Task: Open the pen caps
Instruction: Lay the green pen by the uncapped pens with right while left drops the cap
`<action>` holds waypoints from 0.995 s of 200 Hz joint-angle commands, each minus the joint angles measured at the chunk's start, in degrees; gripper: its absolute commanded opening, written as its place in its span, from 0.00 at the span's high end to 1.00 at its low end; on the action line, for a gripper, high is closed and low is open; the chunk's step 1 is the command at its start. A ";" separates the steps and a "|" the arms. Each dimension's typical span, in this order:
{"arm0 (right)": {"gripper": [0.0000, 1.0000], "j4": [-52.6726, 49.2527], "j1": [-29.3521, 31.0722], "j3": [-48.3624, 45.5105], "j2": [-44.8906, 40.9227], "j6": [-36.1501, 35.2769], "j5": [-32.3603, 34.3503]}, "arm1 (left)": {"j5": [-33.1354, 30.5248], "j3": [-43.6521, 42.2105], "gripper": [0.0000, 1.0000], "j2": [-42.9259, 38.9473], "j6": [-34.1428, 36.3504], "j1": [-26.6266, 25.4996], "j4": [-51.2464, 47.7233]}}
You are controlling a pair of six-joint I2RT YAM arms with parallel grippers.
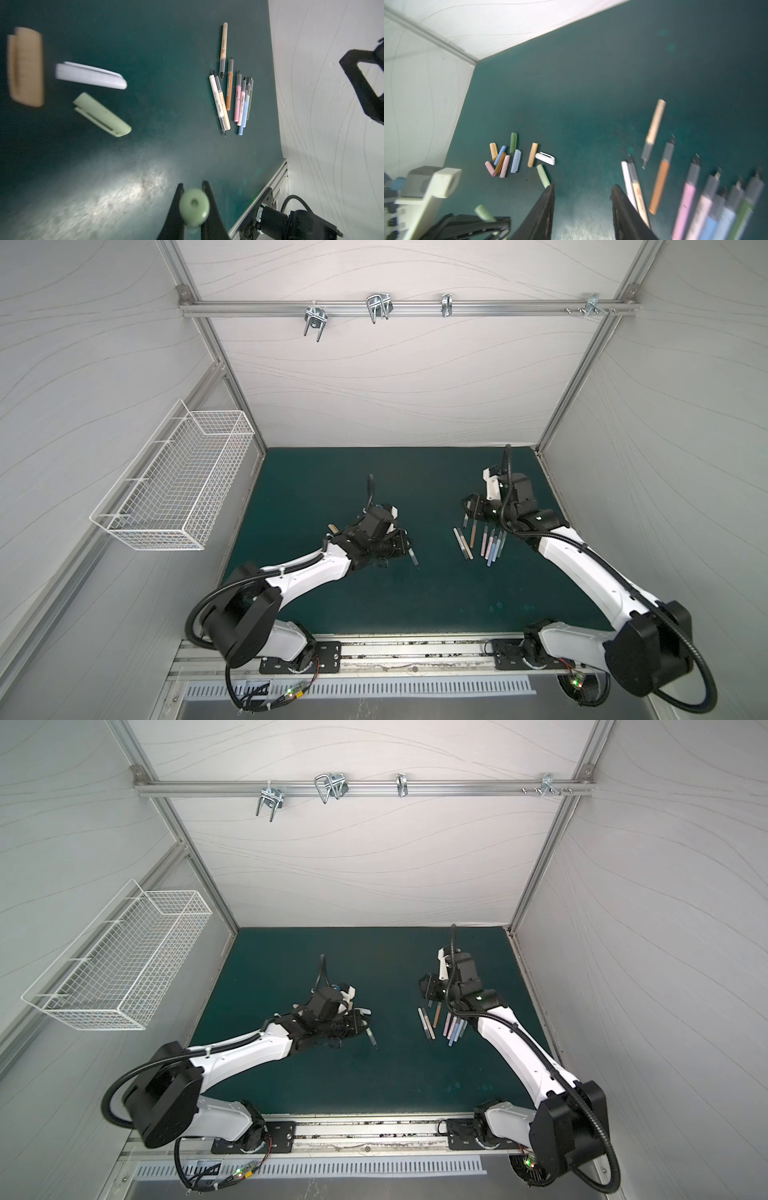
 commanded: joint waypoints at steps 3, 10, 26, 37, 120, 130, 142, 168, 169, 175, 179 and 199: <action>0.51 -4.64 -4.09 -2.60 -0.89 -0.94 -5.88 | -2.16 7.54 1.00 8.30 -3.71 -3.15 8.15; 0.51 -4.35 -5.46 -3.42 -1.28 -1.03 -7.10 | -1.86 9.26 1.00 11.11 -4.40 -3.67 8.79; 0.50 -3.55 -7.97 -4.99 -1.91 -1.27 -8.98 | -0.64 13.41 1.00 17.19 -5.62 -4.63 9.67; 0.49 -3.35 -9.27 -5.71 -2.17 -1.61 -9.73 | 0.24 16.09 1.00 21.10 -6.45 -5.15 9.99; 0.39 -1.77 -14.93 -8.48 -2.28 -3.33 -13.56 | 5.23 25.93 0.82 35.05 -8.54 -5.23 10.64; 0.38 -0.96 -15.35 -8.94 -2.81 -3.72 -13.26 | 5.64 26.15 0.73 35.58 -8.39 -4.81 10.81; 0.36 0.43 -15.79 -9.69 -3.69 -4.40 -12.27 | 5.35 25.93 0.61 35.05 -7.21 -4.17 9.35; 0.30 4.51 -16.09 -12.34 -7.42 -6.71 -6.22 | -0.03 19.79 0.42 27.19 -1.90 -2.04 7.07; 0.30 4.80 -16.08 -12.44 -7.59 -6.76 -5.77 | -0.40 19.49 0.41 26.68 -1.68 -1.93 6.86; 0.29 6.39 -16.06 -13.60 -8.48 -6.83 -3.23 | -2.72 17.87 0.37 23.49 0.83 -1.39 5.30; 0.28 7.50 -16.14 -14.37 -9.09 -6.94 -1.63 | -4.10 16.87 0.35 21.23 2.63 -0.95 4.18; 0.02 14.54 -16.07 -18.38 -10.61 -9.41 4.83 | -12.17 11.02 0.23 9.16 10.02 2.21 -1.51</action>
